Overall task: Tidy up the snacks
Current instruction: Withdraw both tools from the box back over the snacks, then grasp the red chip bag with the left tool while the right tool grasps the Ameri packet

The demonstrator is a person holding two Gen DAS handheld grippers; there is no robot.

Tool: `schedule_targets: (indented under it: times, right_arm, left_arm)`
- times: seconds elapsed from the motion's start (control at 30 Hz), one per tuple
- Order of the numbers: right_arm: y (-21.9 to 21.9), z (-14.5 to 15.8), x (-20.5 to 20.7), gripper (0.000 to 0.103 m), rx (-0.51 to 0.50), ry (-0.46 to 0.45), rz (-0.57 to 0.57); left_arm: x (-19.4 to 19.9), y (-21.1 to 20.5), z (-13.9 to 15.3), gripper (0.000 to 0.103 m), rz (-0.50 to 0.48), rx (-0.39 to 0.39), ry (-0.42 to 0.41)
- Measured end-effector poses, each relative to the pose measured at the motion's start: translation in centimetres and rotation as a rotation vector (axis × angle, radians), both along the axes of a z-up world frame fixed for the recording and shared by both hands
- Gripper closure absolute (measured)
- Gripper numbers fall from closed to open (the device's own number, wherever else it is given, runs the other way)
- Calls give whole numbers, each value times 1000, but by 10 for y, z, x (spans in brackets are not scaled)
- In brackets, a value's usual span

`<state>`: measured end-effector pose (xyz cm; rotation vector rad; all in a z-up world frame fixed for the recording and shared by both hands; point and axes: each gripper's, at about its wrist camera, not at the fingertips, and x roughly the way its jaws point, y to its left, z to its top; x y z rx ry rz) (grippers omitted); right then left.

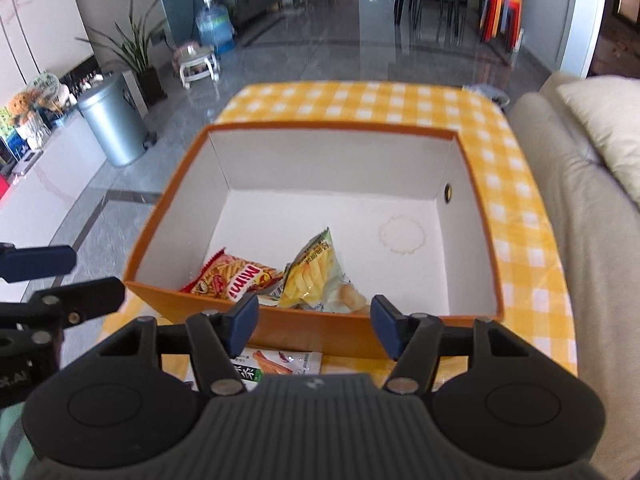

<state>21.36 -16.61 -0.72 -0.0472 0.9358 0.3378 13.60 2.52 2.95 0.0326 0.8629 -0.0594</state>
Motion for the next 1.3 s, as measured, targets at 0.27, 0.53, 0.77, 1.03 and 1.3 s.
schedule_targets:
  times: [0.27, 0.53, 0.77, 1.03, 1.3]
  right_arm:
    - [-17, 27, -63, 41, 55, -170, -30]
    - [-36, 8, -129, 41, 56, -225, -120]
    - [-50, -12, -167, 41, -12, -240, -193]
    - [-59, -48, -186, 41, -35, -109, -166]
    - [-46, -53, -177, 41, -21, -100, -109]
  left_arm:
    - [-37, 4, 5, 36, 50, -79, -54]
    - [-58, -2, -22, 36, 18, -81, 45]
    - [-80, -7, -43, 36, -17, -94, 119]
    - [-94, -20, -65, 36, -35, -158, 178]
    - [-80, -13, -82, 36, 44, -197, 218]
